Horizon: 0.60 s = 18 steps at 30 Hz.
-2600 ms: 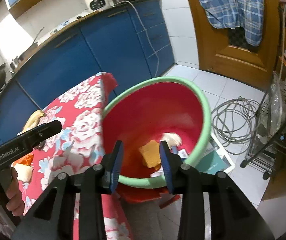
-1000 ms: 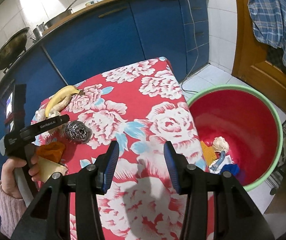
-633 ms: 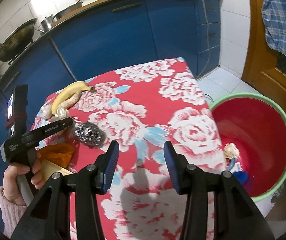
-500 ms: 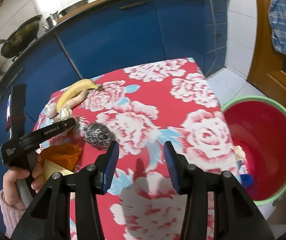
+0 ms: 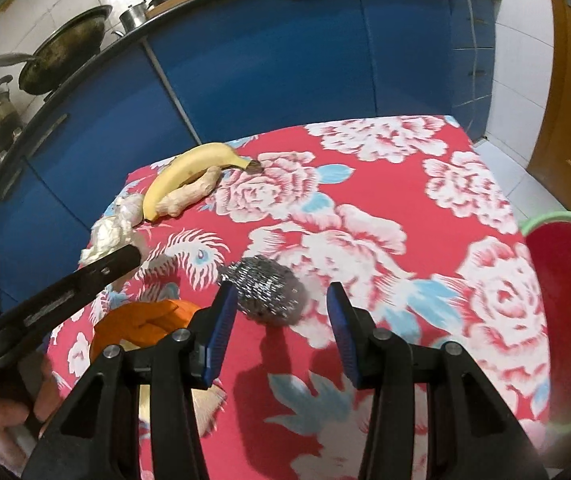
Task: Collect trash
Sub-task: 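Grasp the second crumpled white paper with the left tool while the right grasps the steel wool, then carry the steel wool over the red bucket and open the right tool while the left carries the paper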
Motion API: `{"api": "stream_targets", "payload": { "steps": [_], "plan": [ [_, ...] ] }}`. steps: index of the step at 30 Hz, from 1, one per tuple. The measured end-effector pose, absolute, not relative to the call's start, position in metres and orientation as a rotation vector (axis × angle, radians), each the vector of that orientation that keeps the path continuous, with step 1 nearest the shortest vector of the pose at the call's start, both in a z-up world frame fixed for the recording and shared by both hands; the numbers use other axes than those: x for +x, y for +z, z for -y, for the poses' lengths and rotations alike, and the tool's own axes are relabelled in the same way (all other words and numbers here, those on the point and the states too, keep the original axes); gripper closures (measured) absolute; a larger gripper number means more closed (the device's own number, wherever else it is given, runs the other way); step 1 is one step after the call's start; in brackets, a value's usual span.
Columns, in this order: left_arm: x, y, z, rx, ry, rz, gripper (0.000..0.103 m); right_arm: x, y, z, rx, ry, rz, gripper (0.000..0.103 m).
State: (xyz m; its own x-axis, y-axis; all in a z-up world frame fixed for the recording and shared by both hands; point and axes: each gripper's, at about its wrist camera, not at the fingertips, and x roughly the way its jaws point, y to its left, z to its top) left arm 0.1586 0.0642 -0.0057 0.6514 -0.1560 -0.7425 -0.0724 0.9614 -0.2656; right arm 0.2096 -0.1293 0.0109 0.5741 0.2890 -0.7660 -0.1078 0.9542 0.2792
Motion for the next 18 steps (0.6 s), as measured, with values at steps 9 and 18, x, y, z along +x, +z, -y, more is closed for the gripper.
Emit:
{"api": "stream_targets", "payload": {
  "steps": [9,18],
  "plan": [
    [0.141,-0.001,-0.068,-0.291,-0.059,-0.854,0.079,0.226,-0.015,0.112,0.227,0.250,-0.982,0.055],
    [0.132,0.001,-0.064,-0.293,-0.069,-0.855,0.079,0.216,-0.005,0.108,0.191,0.294,-0.940,0.078]
  ]
}}
